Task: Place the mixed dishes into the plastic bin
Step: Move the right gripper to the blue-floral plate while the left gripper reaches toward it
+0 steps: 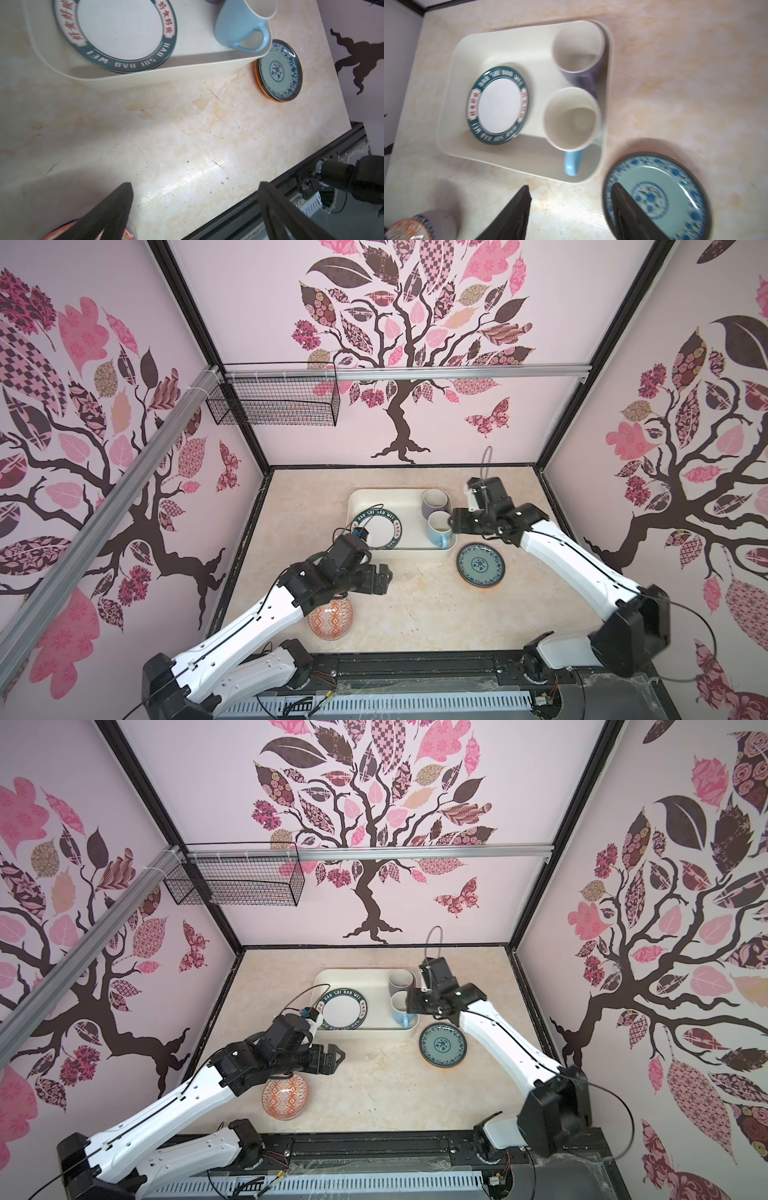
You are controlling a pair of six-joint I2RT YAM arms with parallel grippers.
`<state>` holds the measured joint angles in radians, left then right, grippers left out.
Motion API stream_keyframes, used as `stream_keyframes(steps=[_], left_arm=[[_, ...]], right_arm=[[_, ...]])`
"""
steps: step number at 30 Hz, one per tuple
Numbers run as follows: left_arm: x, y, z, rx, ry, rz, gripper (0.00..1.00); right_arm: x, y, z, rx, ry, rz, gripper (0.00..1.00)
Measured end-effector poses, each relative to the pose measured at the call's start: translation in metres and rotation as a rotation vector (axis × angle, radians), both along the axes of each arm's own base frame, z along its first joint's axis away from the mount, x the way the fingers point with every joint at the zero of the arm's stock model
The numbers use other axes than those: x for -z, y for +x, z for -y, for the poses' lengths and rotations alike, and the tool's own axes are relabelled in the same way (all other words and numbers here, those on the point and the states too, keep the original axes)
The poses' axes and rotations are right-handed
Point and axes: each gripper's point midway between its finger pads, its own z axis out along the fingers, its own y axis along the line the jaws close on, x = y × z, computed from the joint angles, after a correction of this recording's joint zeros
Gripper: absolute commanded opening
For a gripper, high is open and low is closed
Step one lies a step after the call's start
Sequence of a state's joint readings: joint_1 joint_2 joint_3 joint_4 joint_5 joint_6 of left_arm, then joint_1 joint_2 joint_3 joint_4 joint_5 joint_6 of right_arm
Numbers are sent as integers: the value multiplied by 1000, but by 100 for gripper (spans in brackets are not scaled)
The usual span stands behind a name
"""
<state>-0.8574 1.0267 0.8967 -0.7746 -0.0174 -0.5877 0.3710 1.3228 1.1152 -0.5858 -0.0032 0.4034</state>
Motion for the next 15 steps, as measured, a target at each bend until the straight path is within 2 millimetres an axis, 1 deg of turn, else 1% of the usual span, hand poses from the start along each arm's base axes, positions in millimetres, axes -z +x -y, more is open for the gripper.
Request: stream_keyframes(steps=[1,2,3,4,6,8,11,13,15], left_arm=[[4,-4,9,22,10,-7,98],[9,-9,18,46,23,-14,98],[13,-13,28,68,35,-22,98],[19,-16,38,88,49,-30,98],[30,-21,54,118,76,-43,98],[40,-25,69,142,99,-54,98],[50,-28,87,166,118,-59,98],[53,-29,94,173,120,-61,98],[55,-28,96,170,118,-60,98]], right_arm=[[11,-3,18,53,-5,-12,66],[25,-7,38,113,-14,-35,66],[44,-13,56,166,-30,-71,67],[60,-19,67,201,-44,-104,67],[84,-30,81,245,-64,-159,67],[94,-32,88,275,-70,-182,67],[100,-18,95,315,-54,-171,67],[105,-10,101,343,-47,-169,67],[112,-3,109,374,-42,-171,67]])
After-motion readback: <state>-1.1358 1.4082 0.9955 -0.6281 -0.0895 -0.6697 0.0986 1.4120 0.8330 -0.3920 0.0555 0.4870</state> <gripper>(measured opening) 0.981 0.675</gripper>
